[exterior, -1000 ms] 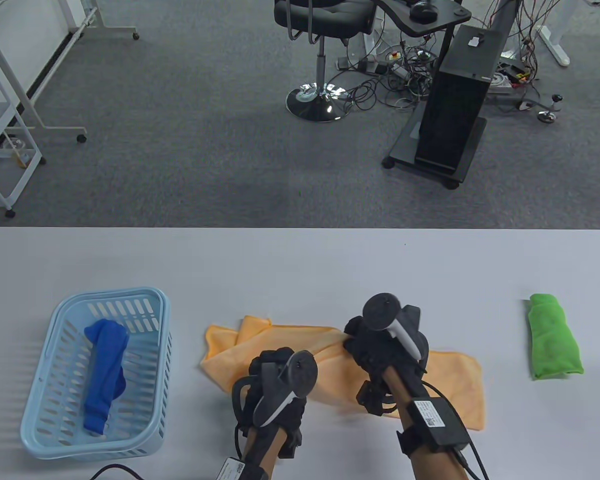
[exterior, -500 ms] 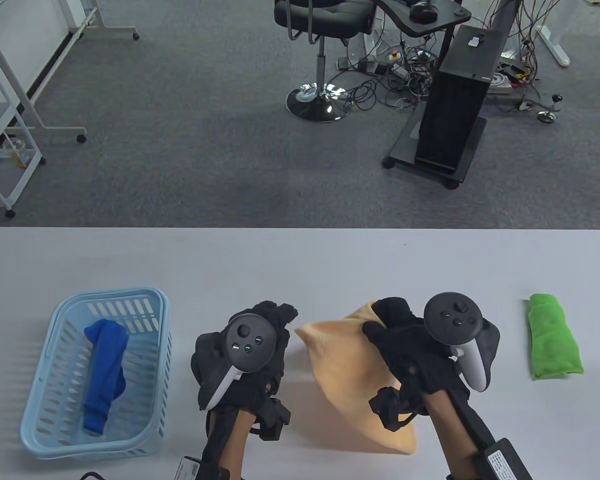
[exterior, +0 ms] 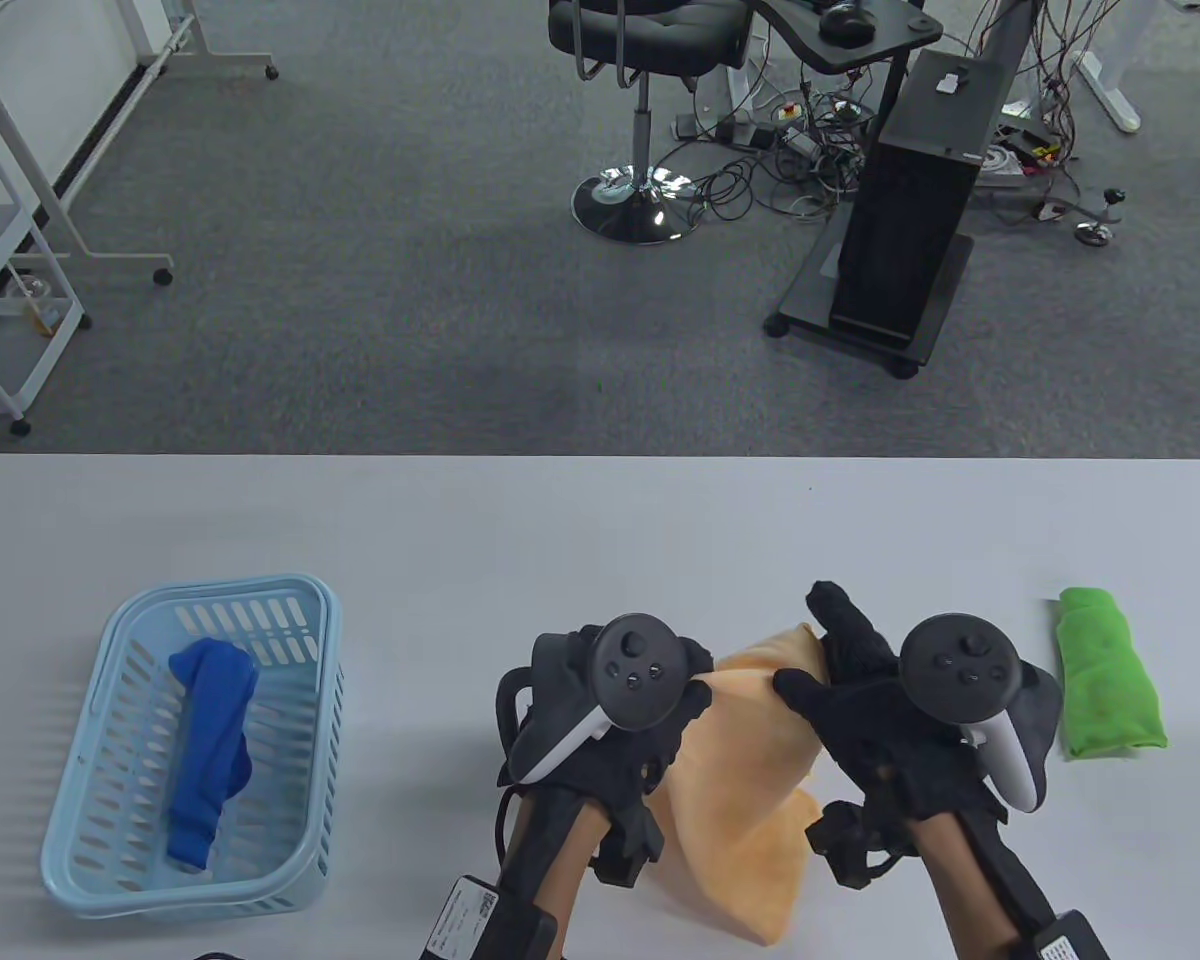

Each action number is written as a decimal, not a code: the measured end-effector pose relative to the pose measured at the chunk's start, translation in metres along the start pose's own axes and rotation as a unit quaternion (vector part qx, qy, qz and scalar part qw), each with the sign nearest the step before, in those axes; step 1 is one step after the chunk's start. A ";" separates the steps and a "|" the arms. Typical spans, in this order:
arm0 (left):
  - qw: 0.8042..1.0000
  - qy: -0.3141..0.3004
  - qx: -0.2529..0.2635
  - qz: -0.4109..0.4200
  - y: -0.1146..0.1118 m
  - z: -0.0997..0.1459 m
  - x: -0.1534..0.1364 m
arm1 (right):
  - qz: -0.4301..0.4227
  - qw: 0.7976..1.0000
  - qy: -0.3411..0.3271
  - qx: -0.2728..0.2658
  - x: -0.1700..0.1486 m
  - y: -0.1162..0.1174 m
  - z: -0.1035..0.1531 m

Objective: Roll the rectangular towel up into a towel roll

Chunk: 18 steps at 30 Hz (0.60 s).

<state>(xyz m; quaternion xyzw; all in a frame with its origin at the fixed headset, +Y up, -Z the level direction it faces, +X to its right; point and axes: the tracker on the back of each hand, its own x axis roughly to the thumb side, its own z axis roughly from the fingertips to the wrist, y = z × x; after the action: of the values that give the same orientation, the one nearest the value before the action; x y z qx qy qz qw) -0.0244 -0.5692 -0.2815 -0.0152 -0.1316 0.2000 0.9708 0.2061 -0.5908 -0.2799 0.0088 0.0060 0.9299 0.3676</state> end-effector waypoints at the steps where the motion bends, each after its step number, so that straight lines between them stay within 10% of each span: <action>1: 1.000 -0.002 -0.003 -0.009 0.002 -0.002 0.004 | 0.002 0.999 -0.033 0.012 0.003 0.001 -0.001; 5: 1.000 -0.005 -0.005 0.004 0.006 -0.006 0.010 | 0.096 0.990 -0.065 0.084 0.010 0.012 -0.007; 18: 0.987 0.064 -0.045 -0.137 -0.009 -0.077 -0.009 | 0.242 0.967 0.074 0.023 0.011 0.018 -0.078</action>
<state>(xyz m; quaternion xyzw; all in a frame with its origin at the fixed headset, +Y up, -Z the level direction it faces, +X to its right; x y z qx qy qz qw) -0.0083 -0.5792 -0.3573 -0.0536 -0.0787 0.0574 0.9938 0.1834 -0.5968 -0.3576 -0.0502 0.0524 0.9889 0.1295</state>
